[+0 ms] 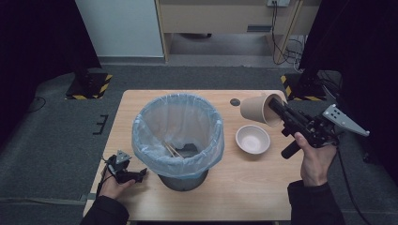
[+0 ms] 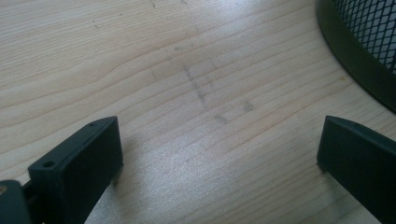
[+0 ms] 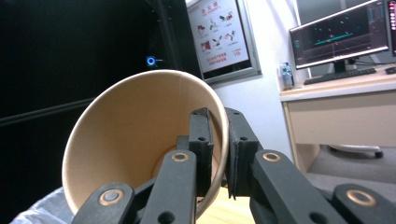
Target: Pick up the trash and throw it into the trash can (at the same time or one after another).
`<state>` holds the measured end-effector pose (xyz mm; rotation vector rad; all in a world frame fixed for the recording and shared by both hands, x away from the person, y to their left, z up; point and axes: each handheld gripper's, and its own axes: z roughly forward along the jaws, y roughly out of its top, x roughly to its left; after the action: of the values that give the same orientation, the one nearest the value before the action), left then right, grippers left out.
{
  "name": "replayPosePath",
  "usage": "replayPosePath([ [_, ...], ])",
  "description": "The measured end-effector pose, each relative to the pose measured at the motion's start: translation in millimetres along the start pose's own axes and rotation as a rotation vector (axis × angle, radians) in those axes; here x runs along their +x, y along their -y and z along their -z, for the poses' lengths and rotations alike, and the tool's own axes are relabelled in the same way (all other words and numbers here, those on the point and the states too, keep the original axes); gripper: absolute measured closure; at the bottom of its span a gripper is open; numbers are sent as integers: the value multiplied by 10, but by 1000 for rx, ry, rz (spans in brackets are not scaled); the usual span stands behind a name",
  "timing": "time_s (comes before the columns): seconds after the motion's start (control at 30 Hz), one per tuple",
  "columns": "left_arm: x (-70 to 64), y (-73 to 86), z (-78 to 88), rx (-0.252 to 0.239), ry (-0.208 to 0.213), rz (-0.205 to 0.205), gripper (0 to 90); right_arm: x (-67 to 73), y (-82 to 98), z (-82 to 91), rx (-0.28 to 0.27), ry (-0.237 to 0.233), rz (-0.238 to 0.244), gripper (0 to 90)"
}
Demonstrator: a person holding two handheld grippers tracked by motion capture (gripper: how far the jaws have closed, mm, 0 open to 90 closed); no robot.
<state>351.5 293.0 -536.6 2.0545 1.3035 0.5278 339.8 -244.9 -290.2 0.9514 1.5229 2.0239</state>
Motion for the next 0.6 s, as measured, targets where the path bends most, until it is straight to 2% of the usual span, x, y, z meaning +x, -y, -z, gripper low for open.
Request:
replayPosePath([
  [0.27,0,0,0,0,0,0,0,155,-31,-113,-9,-50,9,832],
  [0.6,0,0,1,0,-1,-1,0,415,-57,-417,-3,-124,18,832],
])
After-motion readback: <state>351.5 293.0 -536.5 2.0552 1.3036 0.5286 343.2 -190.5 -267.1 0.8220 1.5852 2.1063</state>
